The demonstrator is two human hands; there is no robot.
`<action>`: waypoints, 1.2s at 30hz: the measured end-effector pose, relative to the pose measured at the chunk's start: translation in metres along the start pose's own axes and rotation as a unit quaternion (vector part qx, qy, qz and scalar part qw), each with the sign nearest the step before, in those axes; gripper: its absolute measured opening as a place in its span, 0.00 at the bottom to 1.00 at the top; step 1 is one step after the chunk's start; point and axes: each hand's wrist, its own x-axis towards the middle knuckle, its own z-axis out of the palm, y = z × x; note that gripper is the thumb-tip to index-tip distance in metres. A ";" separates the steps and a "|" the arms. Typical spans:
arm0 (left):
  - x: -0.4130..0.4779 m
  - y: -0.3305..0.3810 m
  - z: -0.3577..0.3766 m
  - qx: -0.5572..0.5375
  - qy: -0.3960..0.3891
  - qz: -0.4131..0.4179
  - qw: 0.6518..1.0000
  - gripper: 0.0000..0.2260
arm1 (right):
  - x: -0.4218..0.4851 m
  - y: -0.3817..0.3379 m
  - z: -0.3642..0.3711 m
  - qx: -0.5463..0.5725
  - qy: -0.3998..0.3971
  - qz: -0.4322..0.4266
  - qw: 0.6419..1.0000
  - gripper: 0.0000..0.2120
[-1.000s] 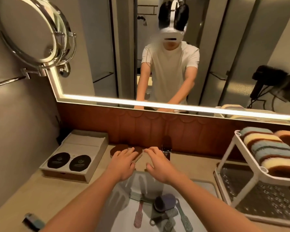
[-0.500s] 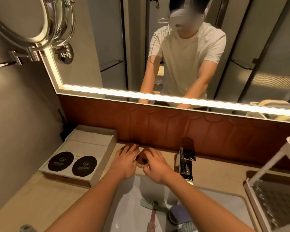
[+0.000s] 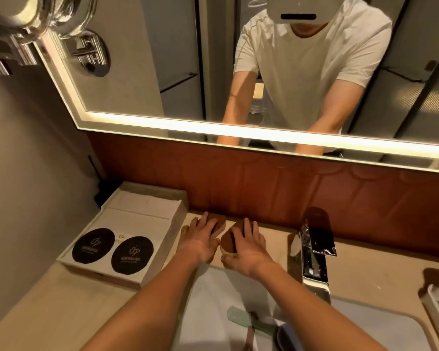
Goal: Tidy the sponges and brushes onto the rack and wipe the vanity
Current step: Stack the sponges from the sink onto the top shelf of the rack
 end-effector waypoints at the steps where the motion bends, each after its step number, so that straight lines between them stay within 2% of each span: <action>1: 0.003 0.000 0.002 -0.007 0.010 -0.005 1.000 0.22 | 0.003 -0.001 0.001 0.008 0.008 0.006 1.000 0.35; 5: 0.005 0.002 0.005 -0.080 0.071 -0.025 0.994 0.15 | 0.007 -0.004 -0.001 0.043 0.042 0.044 0.997 0.26; 9: -0.008 0.002 0.005 -0.215 0.120 -0.038 0.969 0.18 | 0.001 -0.010 -0.010 0.106 0.045 0.079 0.990 0.29; 11: -0.015 0.004 0.001 -0.314 0.118 -0.045 0.941 0.16 | -0.005 -0.015 -0.017 0.180 0.055 0.097 0.977 0.30; 14: -0.034 0.021 -0.022 -0.477 0.104 -0.055 0.871 0.15 | -0.022 -0.022 -0.030 0.348 0.029 0.136 0.927 0.35; 17: -0.049 0.038 -0.048 -0.528 0.108 -0.063 0.840 0.16 | -0.041 -0.023 -0.039 0.425 0.035 0.124 0.896 0.43; 20: -0.067 0.054 -0.072 -0.534 0.110 -0.067 0.835 0.14 | -0.074 -0.028 -0.055 0.448 0.055 0.089 0.888 0.51; 24: -0.102 0.084 -0.107 -0.551 0.069 -0.034 0.831 0.14 | -0.123 -0.034 -0.084 0.429 0.071 0.076 0.897 0.61; 27: -0.127 0.104 -0.127 -0.550 0.040 0.004 0.834 0.17 | -0.158 -0.034 -0.109 0.416 0.092 0.048 0.903 0.56; 31: -0.152 0.133 -0.147 -0.534 0.057 0.034 0.843 0.16 | -0.198 -0.026 -0.138 0.400 0.133 0.015 0.907 0.50; 34: -0.175 0.167 -0.166 -0.500 0.082 0.078 0.859 0.14 | -0.233 -0.010 -0.156 0.417 0.173 -0.018 0.892 0.48; 36: -0.186 0.186 -0.177 -0.452 0.087 0.126 0.879 0.16 | -0.252 0.002 -0.167 0.432 0.205 -0.047 0.877 0.43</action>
